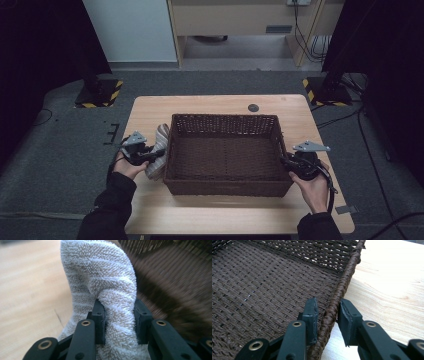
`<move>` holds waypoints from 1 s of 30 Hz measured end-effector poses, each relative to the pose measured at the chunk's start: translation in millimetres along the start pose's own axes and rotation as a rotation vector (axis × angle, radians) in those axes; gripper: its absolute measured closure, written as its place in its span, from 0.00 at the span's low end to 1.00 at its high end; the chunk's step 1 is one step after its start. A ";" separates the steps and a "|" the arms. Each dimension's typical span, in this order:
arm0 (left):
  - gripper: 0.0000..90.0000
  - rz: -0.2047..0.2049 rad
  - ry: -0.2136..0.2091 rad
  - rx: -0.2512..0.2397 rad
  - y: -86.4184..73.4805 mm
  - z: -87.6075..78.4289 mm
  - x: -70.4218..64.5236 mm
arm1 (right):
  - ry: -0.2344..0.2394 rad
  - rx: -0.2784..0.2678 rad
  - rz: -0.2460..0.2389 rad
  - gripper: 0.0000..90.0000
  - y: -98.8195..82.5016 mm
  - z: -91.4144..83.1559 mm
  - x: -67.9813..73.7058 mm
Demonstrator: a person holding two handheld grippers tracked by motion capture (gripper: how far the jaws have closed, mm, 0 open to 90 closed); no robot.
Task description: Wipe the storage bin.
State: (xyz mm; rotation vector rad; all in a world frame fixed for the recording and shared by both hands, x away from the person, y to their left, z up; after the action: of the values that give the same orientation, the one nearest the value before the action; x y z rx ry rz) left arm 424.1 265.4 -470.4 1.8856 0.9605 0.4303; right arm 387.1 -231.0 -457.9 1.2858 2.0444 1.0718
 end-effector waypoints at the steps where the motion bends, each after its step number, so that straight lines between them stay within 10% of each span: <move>1: 0.74 0.015 -0.013 -0.030 8.2 -10.7 -3.3 | 0.000 -0.002 -0.001 0.77 -0.2 0.1 0.1; 10: 0.74 0.075 -0.003 0.008 11.3 -1.0 -8.7 | 0.010 -0.004 0.014 0.76 -1.4 -1.1 2.6; 18: 0.74 0.077 -0.015 0.142 -27.7 28.2 -5.9 | 0.022 -0.005 0.011 0.75 -1.9 -1.1 3.6; 25: 0.74 0.015 -0.016 0.026 -11.6 0.6 2.1 | 0.029 -0.006 0.007 0.75 -2.1 -1.5 3.4; 30: 0.74 0.058 -0.046 -0.041 6.8 -23.1 -5.4 | 0.034 -0.007 0.013 0.74 -1.8 -0.9 6.9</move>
State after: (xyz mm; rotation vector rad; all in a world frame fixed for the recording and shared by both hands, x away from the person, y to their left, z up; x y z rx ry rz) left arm 408.8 273.1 -452.6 1.8821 0.8623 0.4352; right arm 382.6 -225.6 -458.8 1.2871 2.0585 1.1123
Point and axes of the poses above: each handheld gripper's, and its own axes: z roughly forward along the jaws, y roughly out of its top, x roughly to its left, the point moved 3 cm from there along z, roughly forward along the jaws, and after that the axes turned 6 degrees about -x, right-handed, at the moved point
